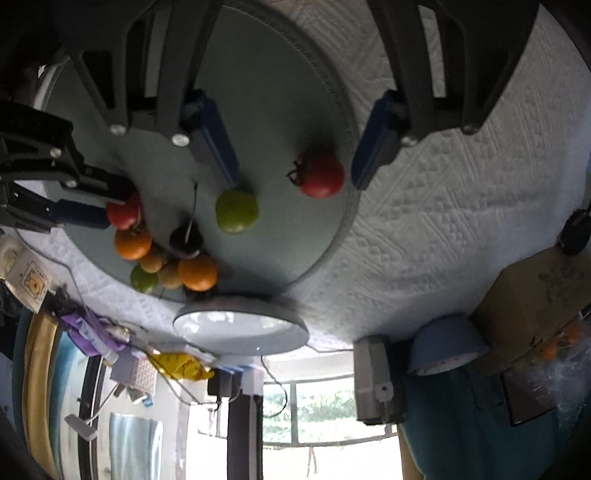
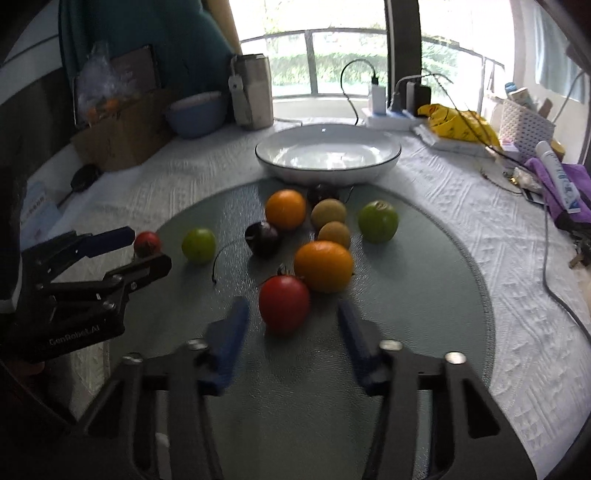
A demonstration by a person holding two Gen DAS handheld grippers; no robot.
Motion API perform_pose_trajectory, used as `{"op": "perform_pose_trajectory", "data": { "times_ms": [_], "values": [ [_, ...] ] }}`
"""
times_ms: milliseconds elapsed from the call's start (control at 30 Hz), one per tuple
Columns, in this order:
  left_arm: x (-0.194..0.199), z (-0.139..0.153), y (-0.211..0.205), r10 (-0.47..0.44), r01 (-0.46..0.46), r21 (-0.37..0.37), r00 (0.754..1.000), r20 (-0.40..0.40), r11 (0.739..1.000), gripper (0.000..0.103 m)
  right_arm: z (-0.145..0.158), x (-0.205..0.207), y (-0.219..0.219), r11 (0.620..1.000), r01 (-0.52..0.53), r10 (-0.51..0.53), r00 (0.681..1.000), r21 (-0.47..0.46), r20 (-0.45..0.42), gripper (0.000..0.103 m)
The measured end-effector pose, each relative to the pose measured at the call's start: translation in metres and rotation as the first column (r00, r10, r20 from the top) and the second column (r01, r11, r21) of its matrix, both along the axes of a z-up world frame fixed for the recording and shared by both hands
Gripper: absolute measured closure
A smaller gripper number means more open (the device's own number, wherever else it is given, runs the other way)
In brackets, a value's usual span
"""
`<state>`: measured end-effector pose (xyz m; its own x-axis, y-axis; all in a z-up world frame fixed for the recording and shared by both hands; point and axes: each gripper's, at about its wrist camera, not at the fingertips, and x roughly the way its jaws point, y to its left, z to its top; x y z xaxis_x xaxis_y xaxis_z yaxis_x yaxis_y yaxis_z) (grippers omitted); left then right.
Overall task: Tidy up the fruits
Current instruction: 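Grasp a red tomato with the left tool while the right tool grasps another red tomato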
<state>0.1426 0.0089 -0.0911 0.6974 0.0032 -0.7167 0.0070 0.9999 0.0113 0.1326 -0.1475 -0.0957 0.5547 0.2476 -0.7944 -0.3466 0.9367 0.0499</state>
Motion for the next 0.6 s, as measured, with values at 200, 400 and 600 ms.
{"op": "perform_pose_trajectory", "data": {
  "times_ms": [200, 400, 600],
  "values": [
    [0.008, -0.007, -0.006, 0.002, 0.000, 0.034, 0.999, -0.052, 0.999, 0.050, -0.004, 0.002, 0.002, 0.999, -0.032, 0.032, 0.999, 0.009, -0.013, 0.071],
    [0.010, -0.006, -0.005, 0.011, -0.009, 0.033, 0.999, -0.054, 0.999, 0.073, -0.002, 0.000, 0.001, 0.997, -0.067, 0.067, 0.998, 0.038, -0.011, 0.072],
    [0.010, -0.003, -0.006, 0.020, -0.019, 0.033, 0.999, -0.045, 0.999, 0.074, 0.010, -0.005, -0.010, 0.996, -0.072, 0.071, 0.997, 0.049, 0.015, 0.072]
  ]
}}
